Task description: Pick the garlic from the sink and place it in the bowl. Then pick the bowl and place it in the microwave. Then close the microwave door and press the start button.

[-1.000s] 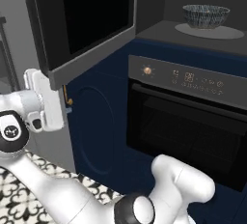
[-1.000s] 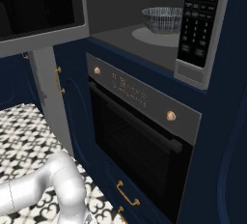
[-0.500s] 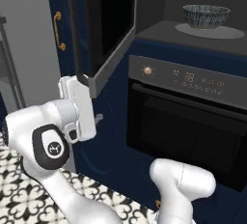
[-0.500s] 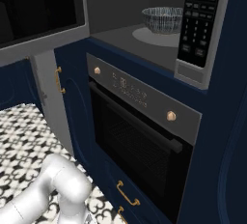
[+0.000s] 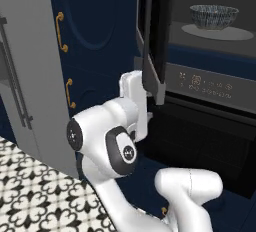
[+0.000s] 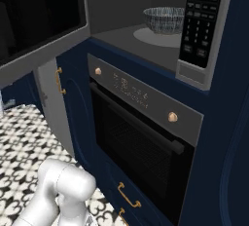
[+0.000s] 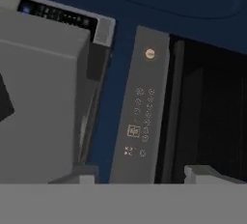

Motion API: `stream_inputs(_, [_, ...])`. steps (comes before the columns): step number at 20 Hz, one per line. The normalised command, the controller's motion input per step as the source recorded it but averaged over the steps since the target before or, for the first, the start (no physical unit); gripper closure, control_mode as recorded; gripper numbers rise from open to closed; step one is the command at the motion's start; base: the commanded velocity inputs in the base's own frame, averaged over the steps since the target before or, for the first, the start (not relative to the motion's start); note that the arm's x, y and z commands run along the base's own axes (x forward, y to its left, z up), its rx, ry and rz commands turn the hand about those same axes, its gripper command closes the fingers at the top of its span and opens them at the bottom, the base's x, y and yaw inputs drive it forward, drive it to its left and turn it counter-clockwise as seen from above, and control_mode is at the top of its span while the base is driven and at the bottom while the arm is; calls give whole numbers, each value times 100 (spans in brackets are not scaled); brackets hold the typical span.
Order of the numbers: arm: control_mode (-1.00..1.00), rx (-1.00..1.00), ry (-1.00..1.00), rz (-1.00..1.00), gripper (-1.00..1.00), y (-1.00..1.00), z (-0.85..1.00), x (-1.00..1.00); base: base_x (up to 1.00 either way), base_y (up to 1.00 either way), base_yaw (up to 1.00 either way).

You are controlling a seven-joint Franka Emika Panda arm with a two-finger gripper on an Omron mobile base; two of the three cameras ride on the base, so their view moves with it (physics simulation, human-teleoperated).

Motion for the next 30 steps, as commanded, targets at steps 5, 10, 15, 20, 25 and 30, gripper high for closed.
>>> stream_inputs(5, [-100,18,-1,0,-100,-90,98,-11,0,0,0])
stream_inputs(10, [-100,13,3,-1,-100,-77,73,-1,0,0,0])
stream_inputs(15, [-100,13,2,-1,-100,-49,62,8,0,0,0])
stream_inputs(20, [-100,4,0,0,-100,-15,4,55,0,0,0])
stream_inputs(25, [-100,4,-3,0,-100,-16,0,83,0,0,0])
stream_inputs(30, [-100,6,-8,0,-100,-26,0,65,0,0,0])
